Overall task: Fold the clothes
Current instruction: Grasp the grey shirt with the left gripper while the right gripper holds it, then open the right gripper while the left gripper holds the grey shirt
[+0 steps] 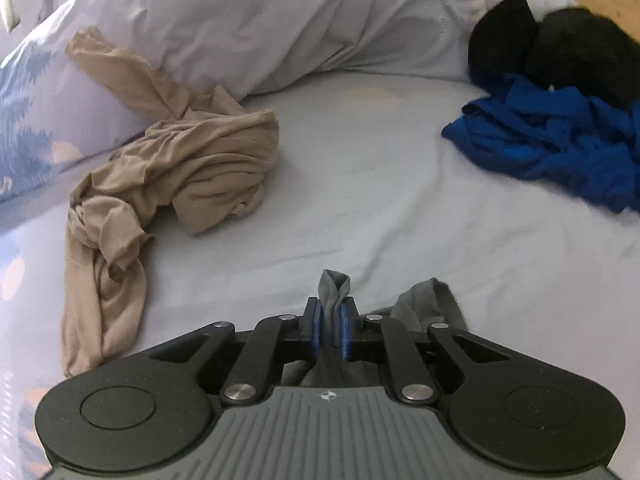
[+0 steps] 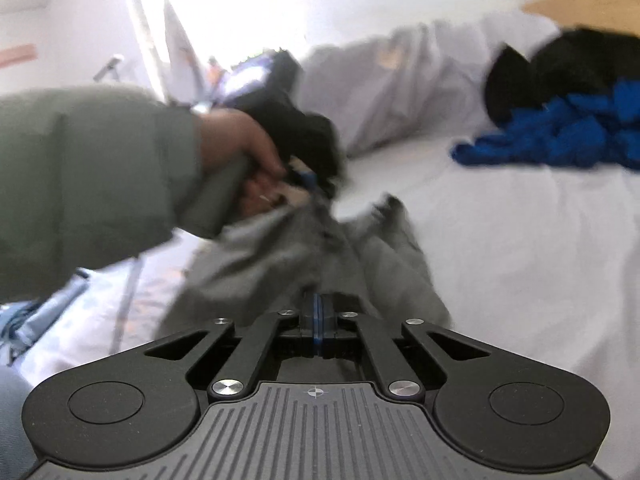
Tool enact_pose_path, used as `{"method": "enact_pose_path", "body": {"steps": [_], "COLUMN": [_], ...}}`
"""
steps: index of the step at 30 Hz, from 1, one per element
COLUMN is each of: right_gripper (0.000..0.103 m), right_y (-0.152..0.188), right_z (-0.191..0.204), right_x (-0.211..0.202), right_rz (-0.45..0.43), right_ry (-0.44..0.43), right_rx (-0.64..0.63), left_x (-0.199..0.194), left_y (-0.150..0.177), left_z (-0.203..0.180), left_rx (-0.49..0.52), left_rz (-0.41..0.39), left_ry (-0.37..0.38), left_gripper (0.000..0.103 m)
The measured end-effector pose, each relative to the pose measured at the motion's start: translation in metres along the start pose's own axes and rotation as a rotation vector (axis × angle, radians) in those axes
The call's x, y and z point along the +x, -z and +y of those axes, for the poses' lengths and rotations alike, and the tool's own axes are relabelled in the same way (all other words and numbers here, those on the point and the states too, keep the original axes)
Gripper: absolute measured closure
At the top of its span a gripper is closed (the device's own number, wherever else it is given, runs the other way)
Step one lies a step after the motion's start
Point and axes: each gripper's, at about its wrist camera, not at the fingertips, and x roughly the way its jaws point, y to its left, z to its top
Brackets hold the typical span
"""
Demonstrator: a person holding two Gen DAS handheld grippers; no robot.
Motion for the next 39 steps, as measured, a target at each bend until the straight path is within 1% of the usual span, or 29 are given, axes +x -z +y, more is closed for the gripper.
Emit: {"method": "enact_pose_path", "body": {"steps": [3,4,5,6,7,8,10,11,12,13,14,16,18,20,22,24,25,26,28,29,30,31,32,34,37,39], "right_gripper": [0.094,0.087,0.073,0.064,0.052,0.049,0.049,0.057,0.070,0.099,0.101,0.101,0.101,0.101,0.101,0.101,0.101,0.099,0.096,0.090,0.081,0.059,0.042,0.036,0.036,0.036], "right_y": [0.008,0.009,0.010,0.011,0.012,0.012,0.015,0.017,0.019,0.020,0.022,0.021,0.018,0.017,0.016,0.015,0.014,0.013,0.007,0.005,0.003,0.002,0.002,0.002,0.002,0.004], "right_z": [-0.002,-0.001,0.000,0.001,0.000,0.000,0.000,0.003,0.005,0.007,0.012,0.018,0.019,0.010,0.007,0.009,0.007,0.002,-0.006,-0.010,-0.014,-0.017,-0.019,-0.021,-0.023,-0.019], "right_x": [0.009,0.012,0.014,0.017,0.020,0.022,0.029,0.033,0.037,0.041,0.039,0.030,0.018,0.009,0.006,0.004,0.003,0.001,-0.001,-0.001,-0.001,0.001,0.004,0.013,0.030,0.039], "right_rz": [0.021,0.026,0.030,0.035,0.044,0.051,0.072,0.085,0.097,0.107,0.093,0.081,0.089,0.113,0.115,0.121,0.127,0.119,0.092,0.071,0.052,0.043,0.037,0.036,0.055,0.065], "right_ry": [0.036,0.034,0.031,0.020,0.013,0.010,-0.007,-0.012,-0.016,-0.017,0.009,0.033,0.097,0.113,0.096,0.141,0.157,0.169,0.156,0.129,0.104,0.087,0.069,0.049,0.012,0.023], "right_rx": [-0.032,-0.047,-0.060,-0.057,-0.049,-0.042,-0.033,-0.046,-0.059,-0.073,-0.105,-0.157,-0.168,-0.113,-0.099,-0.124,-0.117,-0.091,-0.033,-0.007,0.018,0.041,0.055,0.063,0.077,0.042], "left_x": [0.009,0.012,0.014,0.016,0.016,0.017,0.018,0.019,0.020,0.021,0.022,0.024,0.024,0.025,0.027,0.028,0.029,0.030,0.031,0.031,0.031,0.031,0.032,0.032,0.033,0.034], "left_y": [0.003,0.005,0.006,0.007,0.007,0.008,0.008,0.008,0.009,0.009,0.009,0.009,0.009,0.009,0.009,0.010,0.010,0.010,0.010,0.010,0.010,0.010,0.010,0.010,0.010,0.011], "left_z": [0.000,0.000,0.000,0.001,0.001,0.001,0.001,0.001,0.001,0.001,0.001,0.002,0.003,0.003,0.003,0.004,0.005,0.005,0.005,0.005,0.005,0.006,0.006,0.007,0.008,0.009], "left_rx": [0.013,0.015,0.014,0.009,0.007,0.006,0.007,0.009,0.009,0.008,0.007,0.004,0.002,0.007,0.013,0.008,0.004,0.002,0.002,0.002,0.002,0.001,0.001,0.001,0.000,0.002], "left_rz": [0.021,0.026,0.030,0.030,0.030,0.030,0.030,0.031,0.034,0.037,0.040,0.041,0.042,0.042,0.041,0.041,0.042,0.044,0.047,0.047,0.048,0.049,0.050,0.053,0.055,0.056], "left_ry": [-0.014,-0.019,-0.023,-0.021,-0.019,-0.019,-0.019,-0.018,-0.019,-0.020,-0.021,-0.021,-0.016,-0.011,-0.010,-0.009,-0.006,-0.004,0.003,0.006,0.008,0.011,0.014,0.019,0.025,0.027], "left_gripper": [0.090,0.090,0.089,0.089,0.089,0.088,0.088,0.088,0.088,0.088,0.088,0.086,0.086,0.086,0.086,0.086,0.086,0.086,0.086,0.086,0.086,0.086,0.086,0.086,0.085,0.085]}}
